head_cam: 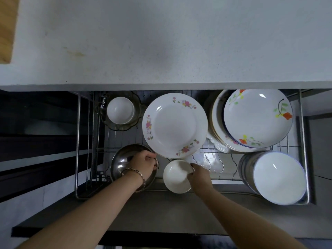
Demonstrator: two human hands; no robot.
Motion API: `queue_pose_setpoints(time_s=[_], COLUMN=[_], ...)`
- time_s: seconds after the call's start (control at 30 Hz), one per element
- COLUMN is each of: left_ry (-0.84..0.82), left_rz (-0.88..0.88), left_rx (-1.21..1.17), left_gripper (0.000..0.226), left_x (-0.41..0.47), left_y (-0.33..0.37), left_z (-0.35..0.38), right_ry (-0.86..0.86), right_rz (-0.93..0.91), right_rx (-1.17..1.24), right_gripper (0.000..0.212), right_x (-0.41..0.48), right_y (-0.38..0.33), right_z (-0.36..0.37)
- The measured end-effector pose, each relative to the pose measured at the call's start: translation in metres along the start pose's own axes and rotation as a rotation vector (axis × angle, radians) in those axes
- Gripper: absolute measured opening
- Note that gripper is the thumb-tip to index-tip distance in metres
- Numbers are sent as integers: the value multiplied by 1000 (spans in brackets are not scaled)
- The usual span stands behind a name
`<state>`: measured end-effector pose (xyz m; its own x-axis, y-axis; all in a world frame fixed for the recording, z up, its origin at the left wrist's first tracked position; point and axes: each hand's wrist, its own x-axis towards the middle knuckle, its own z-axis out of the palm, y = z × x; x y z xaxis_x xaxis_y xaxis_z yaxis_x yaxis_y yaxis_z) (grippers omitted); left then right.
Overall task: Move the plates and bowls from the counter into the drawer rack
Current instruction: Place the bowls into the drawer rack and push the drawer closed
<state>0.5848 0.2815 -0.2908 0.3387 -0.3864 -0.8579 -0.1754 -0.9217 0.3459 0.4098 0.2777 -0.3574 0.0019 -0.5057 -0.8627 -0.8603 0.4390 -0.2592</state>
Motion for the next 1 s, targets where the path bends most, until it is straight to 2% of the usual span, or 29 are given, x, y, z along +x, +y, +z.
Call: queue_pose_setpoints(time_s=[0.17,0.27,0.47,0.73,0.83,1.0], left_ry=[15,22,16,19,29,121], left_rz=[-7,-27,-25,-27,73,305], left_rx=[-24,-55,-50,-40,16,-46], left_gripper=[28,28,25,25,21,22], left_x=[-2,-2,-1,-3,-12,-40], left_y=[-1,-2,1,7,24,89], left_z=[-1,1,3,2,-10,-58], right_ry=[-26,-74,-145,-131,-105,-210], right_rz=[-20,28,56,69,-41,-306], right_rx=[-28,-49,-101,-165,-264,-380], right_gripper=[49,50,61,60,51,43], right_x=[-3,0,-1,-17,-34,-75], right_y=[2,-1,-3,-9,-35,-118], right_z=[-6,-10,-14,-31,-54,-120])
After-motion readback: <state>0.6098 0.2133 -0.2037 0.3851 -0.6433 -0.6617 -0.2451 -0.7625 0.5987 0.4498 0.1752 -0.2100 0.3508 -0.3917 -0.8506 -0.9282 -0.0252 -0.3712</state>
